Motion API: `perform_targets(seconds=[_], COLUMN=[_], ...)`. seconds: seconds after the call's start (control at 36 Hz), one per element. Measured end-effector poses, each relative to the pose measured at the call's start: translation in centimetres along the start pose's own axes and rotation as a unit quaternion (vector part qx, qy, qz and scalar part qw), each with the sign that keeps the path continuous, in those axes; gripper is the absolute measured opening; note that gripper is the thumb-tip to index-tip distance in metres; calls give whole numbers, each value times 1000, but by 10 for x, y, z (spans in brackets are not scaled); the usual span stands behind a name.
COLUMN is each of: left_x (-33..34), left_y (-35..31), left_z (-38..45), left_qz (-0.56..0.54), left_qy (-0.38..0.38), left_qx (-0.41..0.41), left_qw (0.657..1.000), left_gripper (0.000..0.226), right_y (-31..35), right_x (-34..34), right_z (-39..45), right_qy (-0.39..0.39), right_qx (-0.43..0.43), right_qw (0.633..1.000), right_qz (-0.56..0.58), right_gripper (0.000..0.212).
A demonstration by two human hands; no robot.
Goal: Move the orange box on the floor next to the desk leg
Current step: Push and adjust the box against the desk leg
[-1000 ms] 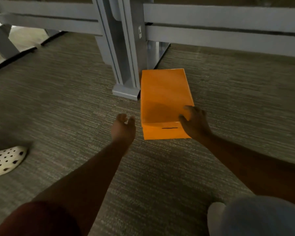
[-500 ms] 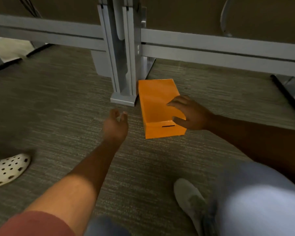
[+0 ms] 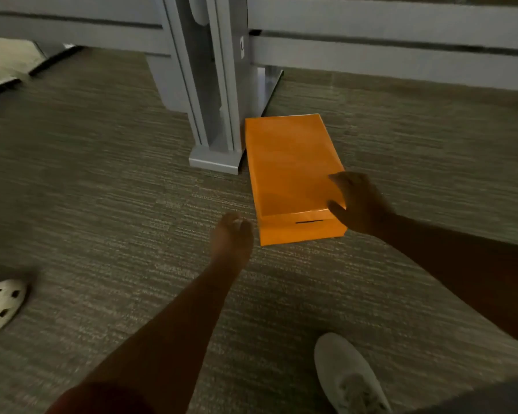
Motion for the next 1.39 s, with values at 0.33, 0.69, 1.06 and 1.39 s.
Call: perform_targets(seconds=[0.33, 0.69, 1.06, 1.39], left_x=[79, 115, 66, 65], left_y=[6, 12, 15, 3], left_z=[46, 84, 143, 146], left_qz=[-66, -132, -127, -193], left_qy=[94, -20, -122, -109], left_qx=[-137, -195, -177, -164], left_qw=[984, 972, 968, 961], left_gripper=[65, 55, 40, 52], right_y=[-78, -74, -21, 11], right_x=[52, 79, 99, 108], right_z=[15, 25, 36, 52], right_qy=[-8, -33, 2, -23], right_qx=[346, 369, 325, 313], right_qw=[903, 819, 799, 823], right_qz=[253, 437, 506, 474], right_gripper=[53, 41, 45, 43])
Point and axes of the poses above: each hand's wrist, its own z-axis towards the middle knuckle, its own x-axis out of the palm, y = z × x, the point moved 4 cm from there along z, towards the middle knuckle, and after that the axes turned 3 degrees about z, right-handed, at the moved point
